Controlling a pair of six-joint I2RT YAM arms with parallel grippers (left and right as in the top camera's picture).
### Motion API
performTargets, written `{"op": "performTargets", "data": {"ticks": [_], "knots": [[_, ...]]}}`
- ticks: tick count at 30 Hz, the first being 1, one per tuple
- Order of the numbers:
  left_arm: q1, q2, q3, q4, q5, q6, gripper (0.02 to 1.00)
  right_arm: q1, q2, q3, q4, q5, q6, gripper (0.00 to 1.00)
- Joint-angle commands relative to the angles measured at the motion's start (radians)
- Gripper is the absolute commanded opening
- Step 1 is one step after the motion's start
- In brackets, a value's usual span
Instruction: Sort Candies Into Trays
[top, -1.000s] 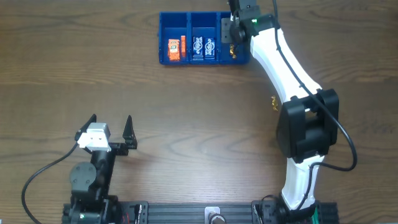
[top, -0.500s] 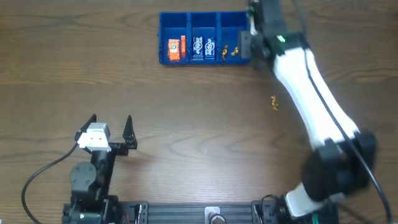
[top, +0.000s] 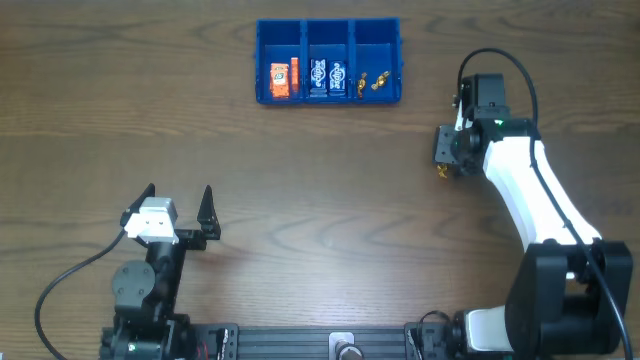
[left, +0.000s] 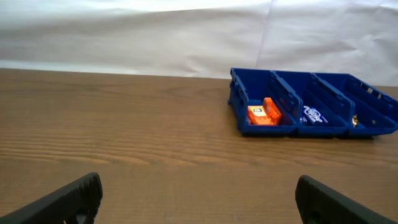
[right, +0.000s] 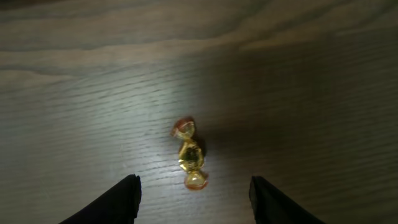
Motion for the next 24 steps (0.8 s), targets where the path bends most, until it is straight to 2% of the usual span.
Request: {"op": "performTargets", "data": {"ticks": [1, 7, 24], "knots": [[0.003, -0.005, -0.015, -0.042, 0.009, 0.015, 0.998, -0.018, 0.089, -0.003, 0.015, -0.026, -0.024, 0.59], [0.003, -0.005, -0.015, -0.042, 0.009, 0.015, 0.998, -0.017, 0.18, -0.003, 0.047, -0.039, -0.023, 0.588], [0.003, -0.005, -0.015, -0.042, 0.008, 0.015, 0.998, 0.005, 0.22, -0.003, 0.045, -0.014, -0.056, 0.588]]}}
